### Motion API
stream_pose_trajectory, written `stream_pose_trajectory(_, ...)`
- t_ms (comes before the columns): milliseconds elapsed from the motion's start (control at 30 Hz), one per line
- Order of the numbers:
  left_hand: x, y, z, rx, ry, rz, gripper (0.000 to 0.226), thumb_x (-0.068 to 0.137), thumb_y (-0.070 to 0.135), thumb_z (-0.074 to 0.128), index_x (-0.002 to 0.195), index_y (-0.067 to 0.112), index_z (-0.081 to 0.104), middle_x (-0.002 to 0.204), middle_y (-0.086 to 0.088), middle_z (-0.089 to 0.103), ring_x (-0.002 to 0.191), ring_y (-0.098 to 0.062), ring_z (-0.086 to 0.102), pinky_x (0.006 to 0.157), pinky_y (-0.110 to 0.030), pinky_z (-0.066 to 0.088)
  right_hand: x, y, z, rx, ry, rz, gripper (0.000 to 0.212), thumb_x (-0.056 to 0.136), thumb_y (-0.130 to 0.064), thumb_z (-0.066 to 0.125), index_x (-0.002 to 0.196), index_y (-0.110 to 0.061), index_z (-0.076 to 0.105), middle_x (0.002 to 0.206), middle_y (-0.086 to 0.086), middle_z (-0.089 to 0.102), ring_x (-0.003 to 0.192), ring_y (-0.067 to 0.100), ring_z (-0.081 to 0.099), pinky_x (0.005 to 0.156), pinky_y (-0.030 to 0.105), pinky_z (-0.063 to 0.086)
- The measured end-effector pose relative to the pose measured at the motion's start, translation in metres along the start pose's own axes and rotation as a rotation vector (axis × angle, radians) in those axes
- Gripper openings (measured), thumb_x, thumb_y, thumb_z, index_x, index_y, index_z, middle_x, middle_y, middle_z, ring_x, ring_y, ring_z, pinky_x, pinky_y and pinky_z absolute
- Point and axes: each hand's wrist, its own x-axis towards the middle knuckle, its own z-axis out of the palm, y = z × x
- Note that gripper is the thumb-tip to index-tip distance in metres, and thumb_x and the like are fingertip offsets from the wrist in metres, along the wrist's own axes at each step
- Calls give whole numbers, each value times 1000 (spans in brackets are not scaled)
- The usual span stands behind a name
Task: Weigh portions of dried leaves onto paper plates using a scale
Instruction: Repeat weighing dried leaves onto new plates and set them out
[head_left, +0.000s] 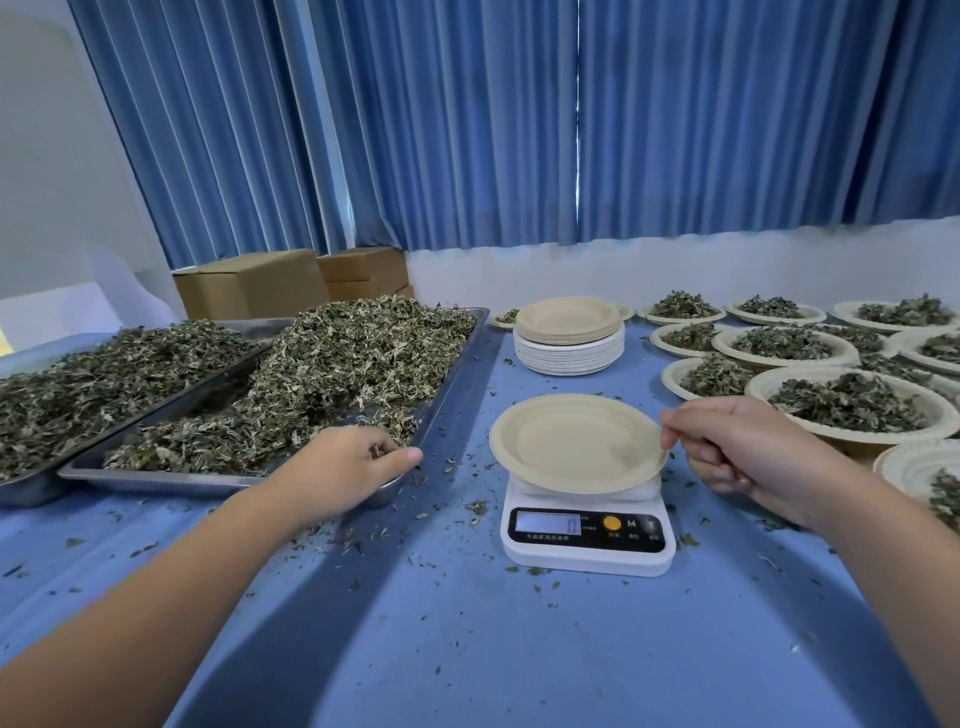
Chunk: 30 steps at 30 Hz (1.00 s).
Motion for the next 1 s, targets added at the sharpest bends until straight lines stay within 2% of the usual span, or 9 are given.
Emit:
stream_pose_trajectory(100, 8, -6, -2, -83, 17, -28, 31, 90, 54, 56, 78, 28, 67, 34, 8, 39, 31, -7, 29, 36, -17, 19, 2, 2, -1, 3, 1, -3, 33, 95, -16, 56, 64, -7, 64, 48, 2, 33, 38, 13, 25, 37, 16, 18)
stream_pose_trajectory(233, 17, -13, -4, -149, 6, -57, 28, 90, 49, 60, 78, 25, 68, 35, 7, 34, 32, -6, 24, 36, -17, 18, 3, 2, -1, 5, 16, -12, 35, 95, -16, 56, 62, -10, 65, 48, 2, 34, 38, 13, 24, 39, 17, 16)
stream_pose_trajectory(333, 22, -16, -7, -148, 57, -68, 29, 91, 47, 59, 79, 22, 68, 34, 6, 37, 30, -5, 26, 33, -14, 20, 4, 2, -1, 8, 58, -18, 33, 94, -17, 56, 63, -9, 64, 48, 1, 32, 40, 14, 23, 38, 17, 15)
stream_pose_trajectory(433, 27, -12, -13, -205, 101, -69, 24, 93, 44, 57, 83, 24, 66, 35, 5, 41, 31, -7, 26, 33, -18, 20, 5, 3, -1, 13, 90, -19, 31, 95, -18, 55, 66, -8, 62, 48, 1, 31, 41, 14, 22, 37, 17, 15)
stream_pose_trajectory(500, 30, 0, -18, -234, 154, -44, 24, 94, 41, 55, 84, 23, 67, 35, 7, 45, 29, -3, 27, 31, -16, 21, 6, 4, -2, 18, 102, -20, 30, 95, -18, 55, 68, -7, 61, 48, 1, 31, 40, 13, 23, 37, 16, 16)
stream_pose_trajectory(633, 37, 47, -28, -345, 276, 51, 25, 94, 41, 55, 80, 25, 67, 46, 10, 57, 34, -1, 41, 34, -13, 31, 8, 6, -3, 34, 113, -32, 29, 95, -19, 55, 69, -8, 62, 48, 0, 32, 40, 13, 24, 35, 16, 18)
stream_pose_trajectory(733, 46, 92, -24, -416, 326, 139, 24, 94, 39, 56, 79, 25, 67, 51, 11, 58, 36, 2, 43, 37, -11, 33, 9, 7, -5, 56, 117, -40, 31, 94, -21, 57, 65, -11, 64, 48, 0, 32, 39, 13, 25, 35, 16, 19)
stream_pose_trajectory(867, 57, 141, -2, -445, 283, 239, 24, 93, 39, 59, 74, 24, 63, 56, 10, 53, 45, -1, 43, 46, -16, 34, 9, 7, -6, 69, 105, -42, 36, 94, -23, 57, 59, -17, 66, 48, -1, 33, 39, 12, 26, 34, 16, 20)
stream_pose_trajectory(1000, 64, 160, 28, -495, 167, 284, 23, 92, 42, 60, 81, 23, 63, 59, 12, 56, 49, 4, 47, 48, -10, 35, 9, 6, -4, 64, 88, -55, 37, 94, -24, 57, 58, -19, 66, 48, -2, 34, 40, 13, 26, 35, 17, 19)
